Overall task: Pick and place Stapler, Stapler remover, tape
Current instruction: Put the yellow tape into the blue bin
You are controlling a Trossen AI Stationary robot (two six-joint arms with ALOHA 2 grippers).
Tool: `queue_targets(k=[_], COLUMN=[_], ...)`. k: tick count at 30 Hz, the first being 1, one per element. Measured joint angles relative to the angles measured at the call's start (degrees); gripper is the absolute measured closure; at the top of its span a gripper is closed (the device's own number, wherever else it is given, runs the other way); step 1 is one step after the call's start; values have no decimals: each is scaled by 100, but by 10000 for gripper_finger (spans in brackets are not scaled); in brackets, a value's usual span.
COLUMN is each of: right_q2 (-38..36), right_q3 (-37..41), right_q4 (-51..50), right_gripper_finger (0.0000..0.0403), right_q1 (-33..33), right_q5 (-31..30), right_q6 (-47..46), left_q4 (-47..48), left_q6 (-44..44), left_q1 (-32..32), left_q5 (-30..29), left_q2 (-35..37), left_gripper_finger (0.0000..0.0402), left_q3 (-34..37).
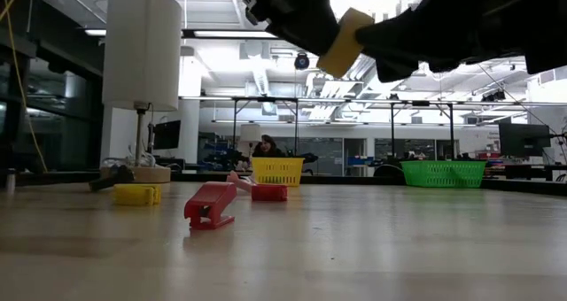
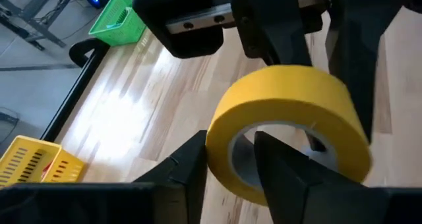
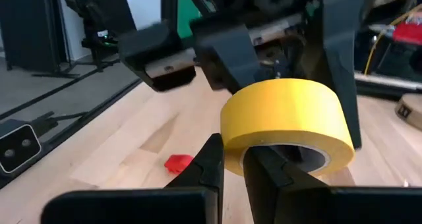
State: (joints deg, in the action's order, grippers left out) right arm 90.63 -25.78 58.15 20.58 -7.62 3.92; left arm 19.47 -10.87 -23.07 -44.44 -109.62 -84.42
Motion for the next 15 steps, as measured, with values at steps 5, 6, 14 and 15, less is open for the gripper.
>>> queue_targets(k=[5, 6, 14, 15], right_q2=[0, 0, 0, -7], right_q3=[4, 5, 19, 20], right_q4=[-282, -317, -978, -1088], right_gripper_finger=[375, 375, 376, 376], right_q1=[-112, -134, -296, -308], right_q5=[-21, -24, -7, 65], right_q6=[-223, -261, -871, -975], left_q4=[220, 267, 1286, 1444], left_q6=[-4, -5, -328, -428], left_q1=[-8, -7, -17, -17], left_q5=[21, 21, 124, 124], left_q2=[64, 65, 72, 72], left_gripper_finger=[271, 271, 271, 271], left_q3=[-6, -30, -383, -422])
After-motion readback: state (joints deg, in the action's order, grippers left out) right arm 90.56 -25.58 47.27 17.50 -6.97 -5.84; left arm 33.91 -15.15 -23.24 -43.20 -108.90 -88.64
